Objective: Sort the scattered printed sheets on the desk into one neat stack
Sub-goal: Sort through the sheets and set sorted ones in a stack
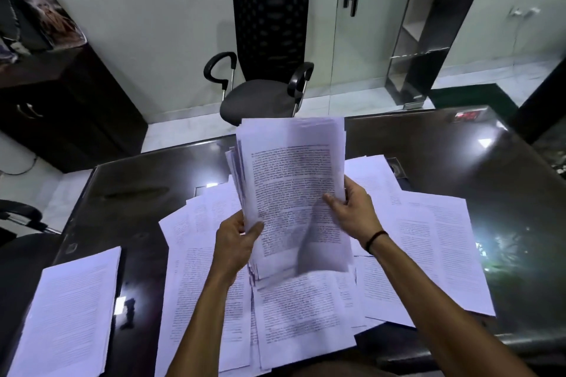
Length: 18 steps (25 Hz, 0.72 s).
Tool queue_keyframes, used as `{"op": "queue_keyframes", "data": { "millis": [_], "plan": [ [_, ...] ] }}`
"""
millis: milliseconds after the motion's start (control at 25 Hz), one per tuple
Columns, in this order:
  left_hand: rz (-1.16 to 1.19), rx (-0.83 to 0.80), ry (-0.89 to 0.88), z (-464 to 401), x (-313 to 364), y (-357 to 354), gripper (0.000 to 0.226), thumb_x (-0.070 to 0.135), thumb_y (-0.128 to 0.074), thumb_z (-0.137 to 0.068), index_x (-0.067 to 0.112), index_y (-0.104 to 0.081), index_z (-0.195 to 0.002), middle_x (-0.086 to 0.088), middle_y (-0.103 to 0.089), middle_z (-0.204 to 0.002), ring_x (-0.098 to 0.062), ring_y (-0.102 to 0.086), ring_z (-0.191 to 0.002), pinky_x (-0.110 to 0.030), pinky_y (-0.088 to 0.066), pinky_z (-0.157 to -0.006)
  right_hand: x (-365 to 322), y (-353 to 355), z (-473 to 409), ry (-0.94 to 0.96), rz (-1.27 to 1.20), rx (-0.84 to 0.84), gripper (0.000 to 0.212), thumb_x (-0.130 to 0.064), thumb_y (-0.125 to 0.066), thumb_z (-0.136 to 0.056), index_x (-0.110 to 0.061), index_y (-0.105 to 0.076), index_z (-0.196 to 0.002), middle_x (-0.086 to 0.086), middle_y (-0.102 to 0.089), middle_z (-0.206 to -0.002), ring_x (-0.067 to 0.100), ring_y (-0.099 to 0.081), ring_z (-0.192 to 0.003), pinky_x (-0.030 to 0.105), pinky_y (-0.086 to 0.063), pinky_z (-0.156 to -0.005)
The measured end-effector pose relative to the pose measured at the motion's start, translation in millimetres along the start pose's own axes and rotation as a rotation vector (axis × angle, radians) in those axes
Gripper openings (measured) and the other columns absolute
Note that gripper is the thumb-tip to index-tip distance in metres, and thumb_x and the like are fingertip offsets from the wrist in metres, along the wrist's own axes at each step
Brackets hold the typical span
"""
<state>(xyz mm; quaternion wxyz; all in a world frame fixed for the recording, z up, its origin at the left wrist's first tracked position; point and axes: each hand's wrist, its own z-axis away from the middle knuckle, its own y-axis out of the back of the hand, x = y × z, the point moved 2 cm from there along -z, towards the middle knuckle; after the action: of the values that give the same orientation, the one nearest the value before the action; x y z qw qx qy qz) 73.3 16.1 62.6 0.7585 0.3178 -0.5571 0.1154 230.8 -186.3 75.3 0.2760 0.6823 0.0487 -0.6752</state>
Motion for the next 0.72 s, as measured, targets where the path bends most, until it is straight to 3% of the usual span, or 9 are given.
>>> {"op": "queue_keyframes", "data": {
  "millis": [80, 160, 240, 360, 480, 600, 720],
  "plan": [
    [-0.155, 0.126, -0.097, -1, 7, -3, 0.009, 0.018, -0.073, -0.092, 0.024, -0.069, -0.098, 0.025, -0.068, -0.083, 0.003, -0.065, -0.076, -0.025, -0.054, -0.074, 0, -12, 6, 0.010, 0.090, 0.099, 0.016, -0.014, -0.066, -0.092, -0.009, -0.065, -0.107, 0.003, -0.071, -0.098, 0.025, -0.065, -0.087, 0.035, -0.055, -0.075],
    [-0.172, 0.236, -0.127, 0, 13, -4, 0.007, 0.018, -0.072, -0.093, 0.017, -0.067, -0.097, 0.014, -0.066, -0.084, -0.003, -0.061, -0.071, -0.019, -0.048, -0.070, -3, -19, 12, 0.032, 0.080, 0.157, 0.012, -0.012, -0.065, -0.092, -0.002, -0.064, -0.099, 0.007, -0.067, -0.090, 0.027, -0.060, -0.079, 0.032, -0.051, -0.066],
    [-0.167, 0.295, -0.127, 0, 12, -6, 0.009, 0.018, -0.071, -0.093, 0.010, -0.068, -0.094, 0.006, -0.067, -0.083, -0.015, -0.063, -0.072, -0.023, -0.049, -0.070, -7, -17, 14, 0.051, 0.065, 0.170, 0.015, -0.013, -0.065, -0.093, 0.000, -0.063, -0.100, 0.007, -0.067, -0.090, 0.026, -0.060, -0.079, 0.030, -0.051, -0.066],
    [-0.126, 0.240, -0.003, -3, -10, -7, 0.016, 0.022, -0.074, -0.088, 0.009, -0.064, -0.085, 0.000, -0.069, -0.078, -0.028, -0.067, -0.074, -0.034, -0.057, -0.063, -7, -14, 18, 0.039, 0.065, 0.137, 0.018, -0.022, -0.072, -0.089, -0.007, -0.064, -0.094, 0.003, -0.068, -0.085, 0.022, -0.063, -0.076, 0.025, -0.051, -0.062],
    [0.027, 0.136, 0.106, 6, -25, -10, 0.031, 0.037, -0.083, -0.081, 0.015, -0.069, -0.098, 0.003, -0.074, -0.090, -0.024, -0.073, -0.087, -0.024, -0.058, -0.061, -11, -15, 30, 0.049, -0.110, 0.166, 0.030, -0.041, -0.081, -0.078, -0.016, -0.067, -0.088, -0.004, -0.069, -0.078, 0.006, -0.060, -0.067, 0.016, -0.046, -0.058],
    [0.250, 0.219, 0.014, 13, -3, -7, 0.059, 0.068, -0.075, -0.072, 0.013, -0.070, -0.091, 0.004, -0.074, -0.081, -0.016, -0.070, -0.076, -0.026, -0.056, -0.062, -25, -17, 32, 0.100, -0.284, 0.226, 0.032, -0.055, -0.073, -0.078, -0.024, -0.069, -0.082, -0.014, -0.066, -0.073, 0.002, -0.056, -0.066, 0.018, -0.045, -0.064],
    [0.403, 0.359, -0.115, 12, 34, -2, 0.078, 0.077, -0.057, -0.079, 0.001, -0.047, -0.071, -0.012, -0.043, -0.066, -0.024, -0.040, -0.065, -0.035, -0.035, -0.060, -43, -22, 28, 0.070, -0.405, 0.279, 0.042, -0.060, -0.062, -0.080, -0.033, -0.044, -0.053, -0.017, -0.040, -0.053, 0.003, -0.035, -0.054, 0.016, -0.032, -0.056]
  ]
}}
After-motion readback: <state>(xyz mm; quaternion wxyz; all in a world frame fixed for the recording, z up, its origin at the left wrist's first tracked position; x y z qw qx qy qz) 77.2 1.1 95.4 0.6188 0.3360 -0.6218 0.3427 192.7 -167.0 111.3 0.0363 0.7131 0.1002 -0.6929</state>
